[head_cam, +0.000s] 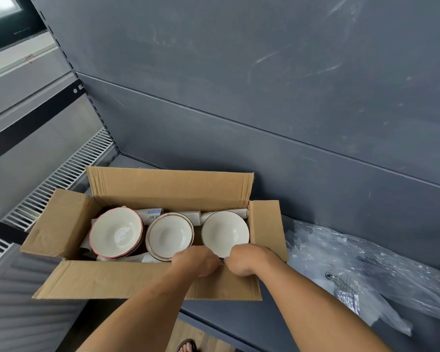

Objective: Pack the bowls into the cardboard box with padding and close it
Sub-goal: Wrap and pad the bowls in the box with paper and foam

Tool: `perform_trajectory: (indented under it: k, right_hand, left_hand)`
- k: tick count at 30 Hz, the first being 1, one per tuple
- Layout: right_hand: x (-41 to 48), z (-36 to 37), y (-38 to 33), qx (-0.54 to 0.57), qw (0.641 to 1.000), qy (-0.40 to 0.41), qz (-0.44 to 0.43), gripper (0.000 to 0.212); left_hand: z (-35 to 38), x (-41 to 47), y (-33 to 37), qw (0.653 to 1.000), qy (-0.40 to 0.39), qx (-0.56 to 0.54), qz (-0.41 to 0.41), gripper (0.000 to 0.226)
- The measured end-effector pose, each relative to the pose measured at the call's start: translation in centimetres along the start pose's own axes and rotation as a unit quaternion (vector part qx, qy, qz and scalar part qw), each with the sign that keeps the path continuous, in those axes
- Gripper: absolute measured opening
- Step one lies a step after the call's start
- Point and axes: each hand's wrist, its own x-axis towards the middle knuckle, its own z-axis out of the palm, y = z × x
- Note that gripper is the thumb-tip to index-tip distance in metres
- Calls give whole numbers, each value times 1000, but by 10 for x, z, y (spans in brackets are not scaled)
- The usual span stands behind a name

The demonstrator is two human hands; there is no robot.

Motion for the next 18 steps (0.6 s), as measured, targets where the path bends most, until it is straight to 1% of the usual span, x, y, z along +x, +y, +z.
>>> perform_trajectory:
  k: [3, 6, 8, 10, 13, 15, 18]
  right_hand:
    - [1, 3, -2, 13, 1000, -1, -7, 37]
    - [-2, 4, 7, 36, 998, 42, -29, 27]
    - [-6, 4, 17, 83, 993, 74, -43, 31]
    - [-12, 2, 26, 151, 981, 101, -73, 36]
    - [-25, 0, 38, 227, 958, 137, -108, 29]
    - [-32, 1, 47, 263, 944, 171, -101, 33]
    - [-36, 9, 65, 316, 924, 201, -81, 29]
  left_hand:
    - [2, -1, 1, 999, 31, -15, -11, 39]
    - [5, -7, 2, 994, 94, -38, -34, 33]
    - [7, -12, 3, 990, 129, -36, -38, 34]
    - [7, -15, 4, 990, 130, -31, -39, 37]
    - [6, -19, 5, 993, 112, -28, -30, 43]
    - [4, -23, 5, 992, 116, -30, -26, 43]
    - [2, -33, 10, 991, 132, -21, -21, 38]
